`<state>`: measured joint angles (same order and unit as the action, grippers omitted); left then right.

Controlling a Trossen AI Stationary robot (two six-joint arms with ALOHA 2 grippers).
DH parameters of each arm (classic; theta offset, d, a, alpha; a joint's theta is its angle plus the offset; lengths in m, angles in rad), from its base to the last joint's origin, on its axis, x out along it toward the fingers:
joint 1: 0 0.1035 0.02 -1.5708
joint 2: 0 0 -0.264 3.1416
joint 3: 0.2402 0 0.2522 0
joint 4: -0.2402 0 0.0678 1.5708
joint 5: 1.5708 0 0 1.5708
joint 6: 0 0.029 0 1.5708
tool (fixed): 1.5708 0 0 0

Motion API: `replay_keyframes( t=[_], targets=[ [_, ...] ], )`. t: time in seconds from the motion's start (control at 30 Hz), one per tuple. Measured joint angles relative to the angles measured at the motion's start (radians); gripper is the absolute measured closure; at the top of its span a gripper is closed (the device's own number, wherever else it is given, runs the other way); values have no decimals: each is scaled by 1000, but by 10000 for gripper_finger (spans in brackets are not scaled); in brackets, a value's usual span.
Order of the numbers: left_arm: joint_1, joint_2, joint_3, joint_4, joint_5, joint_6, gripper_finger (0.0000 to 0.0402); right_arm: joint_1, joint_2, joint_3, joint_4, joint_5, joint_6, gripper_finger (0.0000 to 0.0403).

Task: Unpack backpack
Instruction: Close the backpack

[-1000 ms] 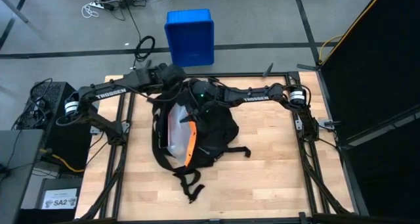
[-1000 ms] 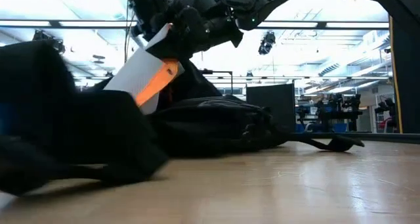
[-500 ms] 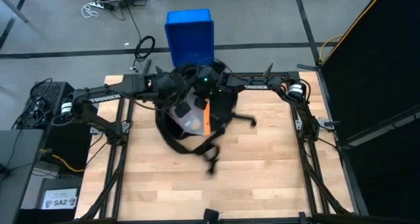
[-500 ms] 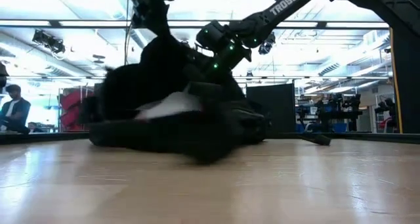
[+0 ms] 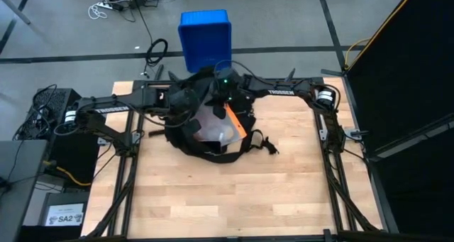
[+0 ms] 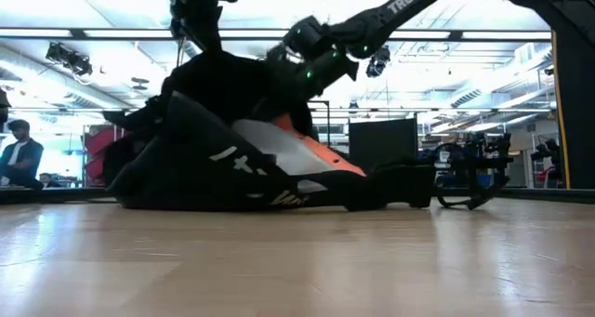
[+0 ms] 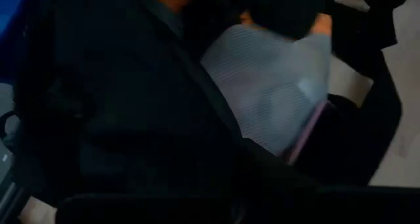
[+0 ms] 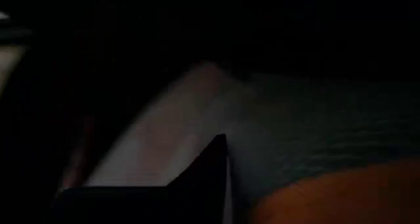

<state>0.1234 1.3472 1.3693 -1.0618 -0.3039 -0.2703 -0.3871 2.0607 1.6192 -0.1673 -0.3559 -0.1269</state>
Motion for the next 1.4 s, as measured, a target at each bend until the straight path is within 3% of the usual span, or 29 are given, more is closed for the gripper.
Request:
replay_keyframes(
  t=[0.3, 0.5, 0.63, 0.77, 0.83, 1.27, 1.4],
  targets=[
    [-2, -2, 0, -5, -17, 6, 402, 32, -130, 0, -121, -100, -126, 238],
    [-2, -1, 0, 0, -24, 15, 402, 32, -162, 0, -177, -26, -160, 136],
    [-2, 0, 0, 9, -29, 26, 402, 24, -186, 0, -220, 60, -158, 98],
    [-2, 0, 0, 25, -23, 34, 402, 46, -150, 3, -228, 268, -186, 88],
    [-2, 0, -1, 23, -18, 34, 402, 58, -131, 1, -276, 309, -191, 92],
    [-2, 0, 0, 30, -20, 52, 402, 70, -301, 1, -607, 315, -185, 132],
    [-2, 0, 0, 24, -16, 54, 401, 71, -308, 1, -693, 207, -181, 143]
  ],
)
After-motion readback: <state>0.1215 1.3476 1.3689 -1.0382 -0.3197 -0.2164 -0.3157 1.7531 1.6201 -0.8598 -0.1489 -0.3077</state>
